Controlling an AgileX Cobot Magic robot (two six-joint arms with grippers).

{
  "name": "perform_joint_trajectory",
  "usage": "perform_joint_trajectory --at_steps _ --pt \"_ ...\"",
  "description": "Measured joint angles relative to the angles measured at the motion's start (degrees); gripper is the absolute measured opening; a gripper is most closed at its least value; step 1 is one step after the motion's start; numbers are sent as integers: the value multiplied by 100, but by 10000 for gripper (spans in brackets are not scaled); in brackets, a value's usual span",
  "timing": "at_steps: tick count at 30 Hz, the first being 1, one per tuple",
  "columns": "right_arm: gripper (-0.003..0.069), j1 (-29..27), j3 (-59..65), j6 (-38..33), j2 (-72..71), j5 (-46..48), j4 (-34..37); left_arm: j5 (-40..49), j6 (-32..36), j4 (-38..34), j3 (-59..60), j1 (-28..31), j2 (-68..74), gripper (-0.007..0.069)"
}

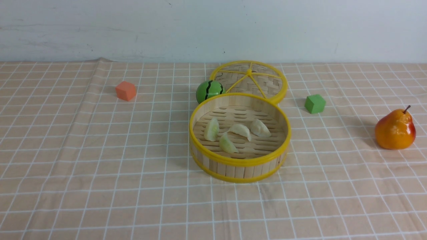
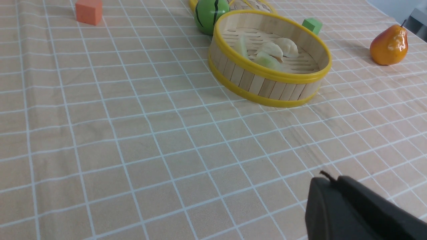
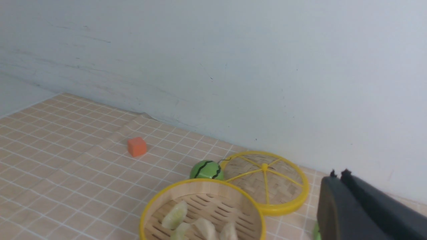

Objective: Put the dumplings into the steamer on the table with the brown tablecloth.

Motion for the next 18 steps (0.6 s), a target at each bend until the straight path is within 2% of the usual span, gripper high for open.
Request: perform_joint_trajectory --at_steps 5,10,16,18 --pt "3 -7 33 -2 0 -120 -671 5 -1 0 0 0 0 20" --pt "-2 -79 509 -2 -176 -390 -720 5 -6 0 0 0 0 24" --pt "-20 -768 1951 306 -1080 -491 -727 5 -6 0 0 0 0 32" --pt "-20 -1175 2579 778 -1507 -486 -794 5 -6 0 0 0 0 36"
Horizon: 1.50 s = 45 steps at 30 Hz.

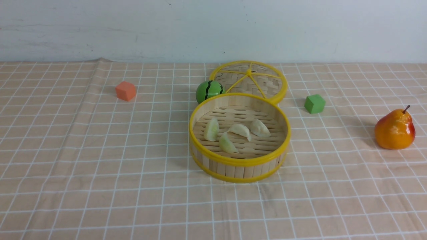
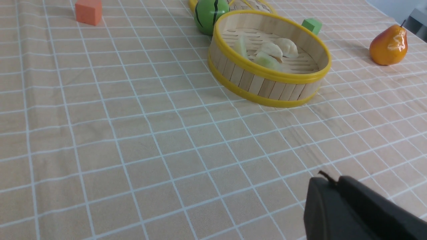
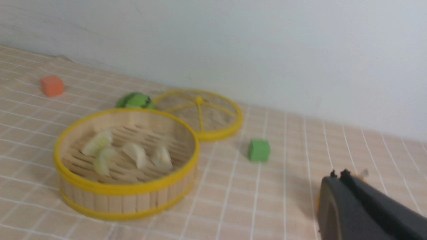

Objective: Put the dumplings into the steamer on the table with the brown tablecloth.

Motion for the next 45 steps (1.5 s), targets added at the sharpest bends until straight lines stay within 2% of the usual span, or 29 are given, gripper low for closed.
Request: perform_joint_trajectory --at_steps 1,2,4,8,14,23,45 --pt "-20 -413 619 483 -495 36 -127 0 -5 0 0 0 0 38" --pt "-20 -457 685 536 -495 46 -127 0 -5 0 0 0 0 38" --pt "-20 -909 1351 1000 -1072 70 -277 0 -5 0 0 0 0 39" --pt "-20 -1195 2175 1301 -1782 157 -342 0 -5 0 0 0 0 41" --pt "-20 -1202 2551 1342 -2083 318 -358 6 -11 0 0 0 0 53" --pt "-20 -892 2523 1342 -2088 506 -333 25 -11 0 0 0 -6 57" --pt "-6 -886 2521 1342 -2088 515 -267 31 -11 0 0 0 -6 73"
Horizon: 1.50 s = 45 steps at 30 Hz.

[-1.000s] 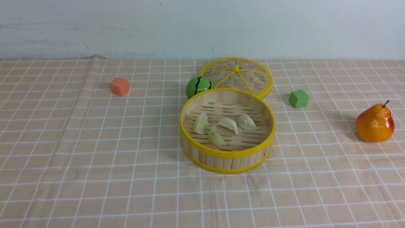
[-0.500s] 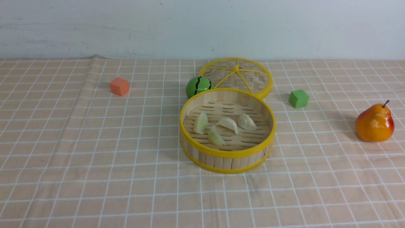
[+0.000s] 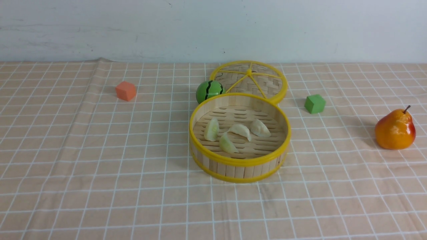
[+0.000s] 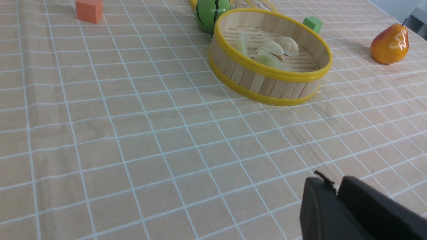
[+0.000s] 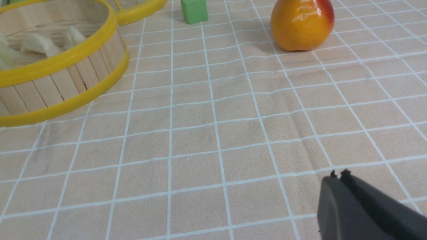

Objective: Put the dumplings into the steamer on the table with the brown tablecloth.

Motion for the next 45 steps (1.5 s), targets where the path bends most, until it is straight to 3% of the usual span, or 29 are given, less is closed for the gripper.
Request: perform_joint_trajectory --at_steps 7,12,14,16,17,22,26,32,45 --pt "0 0 0 0 0 0 0 -94 0 -30 36 0 0 74" --pt "5 0 0 0 0 0 0 -1364 0 312 490 168 0 -15" --pt "8 0 0 0 0 0 0 -1738 4 370 703 358 0 -14" --pt "11 0 0 0 0 0 0 -2741 4 424 1244 1015 -19 -14" --pt "11 0 0 0 0 0 0 -2803 4 424 1287 1015 -18 -14" --pt "18 0 0 0 0 0 0 -3621 4 329 2270 2286 -259 -14" --pt "22 0 0 0 0 0 2 -3550 4 307 2567 2626 -259 -14" --pt "31 0 0 0 0 0 14 -2438 192 230 2605 2673 -259 -14" --pt "38 0 0 0 0 0 16 -2350 266 175 2617 2673 -259 -14"
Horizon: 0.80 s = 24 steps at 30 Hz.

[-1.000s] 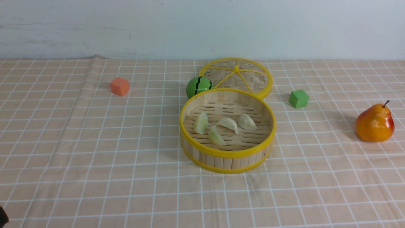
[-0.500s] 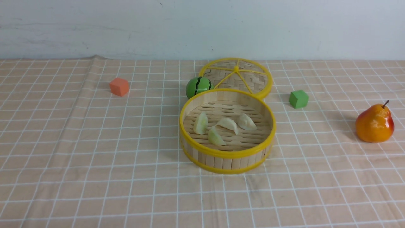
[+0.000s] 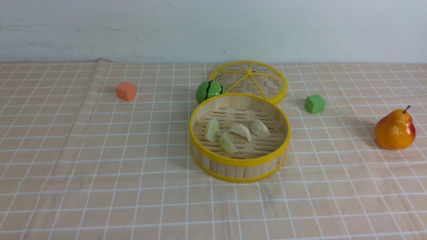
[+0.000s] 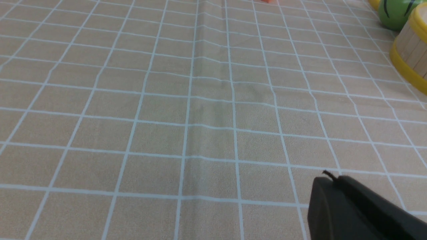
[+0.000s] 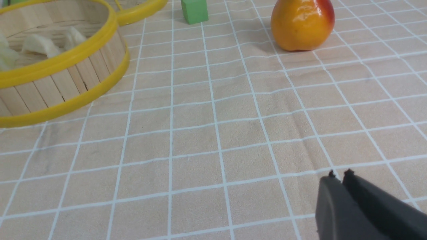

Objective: Put the dumplings into the steamer on the table with the brown tablecloth.

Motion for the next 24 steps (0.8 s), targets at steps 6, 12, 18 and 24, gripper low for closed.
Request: perform_joint_trajectory --at_steps 6,12,18,24 --pt "42 0 0 0 0 0 0 -16 0 0 0 0 0 -14" --pt "48 0 0 0 0 0 0 -18 0 -21 0 41 0 -14" --pt "59 0 0 -10 0 0 4 -22 2 -125 0 748 0 -14" --pt "64 0 0 -24 0 0 4 -29 14 -125 0 783 0 -14"
